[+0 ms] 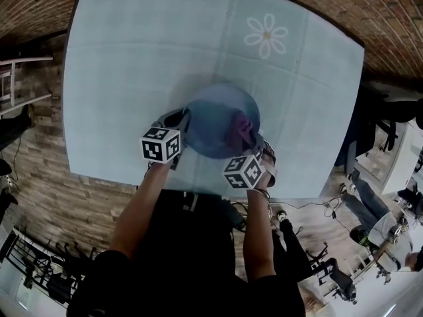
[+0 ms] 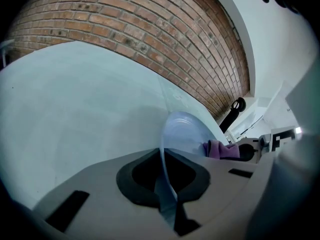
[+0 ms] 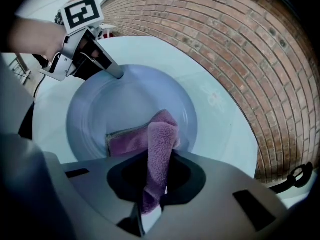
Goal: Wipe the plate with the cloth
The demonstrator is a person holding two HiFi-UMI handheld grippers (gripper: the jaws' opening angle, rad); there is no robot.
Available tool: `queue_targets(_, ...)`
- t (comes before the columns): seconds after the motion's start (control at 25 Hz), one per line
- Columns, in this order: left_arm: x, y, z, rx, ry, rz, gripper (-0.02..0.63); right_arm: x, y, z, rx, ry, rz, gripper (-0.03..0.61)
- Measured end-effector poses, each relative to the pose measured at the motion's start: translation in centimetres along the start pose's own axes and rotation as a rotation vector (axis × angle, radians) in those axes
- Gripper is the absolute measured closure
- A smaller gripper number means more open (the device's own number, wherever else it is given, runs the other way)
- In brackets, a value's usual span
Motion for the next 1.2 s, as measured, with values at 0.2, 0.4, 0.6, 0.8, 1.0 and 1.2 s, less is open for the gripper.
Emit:
queue_targets(0.2,0.0,-0.1,0.0,0.004,0.003,-0.004,0.569,1.2,0.2,-0.2,-0.001,0.004,0.038,0.515)
queue_targets(0.4,0.0,-0.1,0.0,0.002,0.001,-0.001,0.571,2.5,0.6,-0.2,-0.001,0.007,0.079,0.515)
queue_targets(0.6,0.0,-0.2,0.0,0.001,0.0,-0.005,0.571,4.3,1.1,0.1,-0.01,0.032,0.125,0.517)
queue_targets(0.8,0.0,0.0,-0.1,0.004,0.001,-0.008,0.571,5.9,1.6,0.8,-0.026,0.076,0.161,0.517)
queue_targets(1.0,0.0,-0.1,0.0,0.003,0.001,-0.007,0.571,7.1,1.8,1.6,-0.053,0.114,0.194,0.517)
queue_targets(1.2,-0.1,0.0,0.0,0.003,0.003,-0.01,0.571,8.5,2.1,2.7,-0.075,0.167,0.221,0.517)
Point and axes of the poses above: the fingertips, and each gripper's own axes: y backward along the fingers, x to its left, z out of its top, the point moved 5 cm from there along y, backward along the fingers, and after that the axes turned 7 degrees about x, right-handed, at the moved point
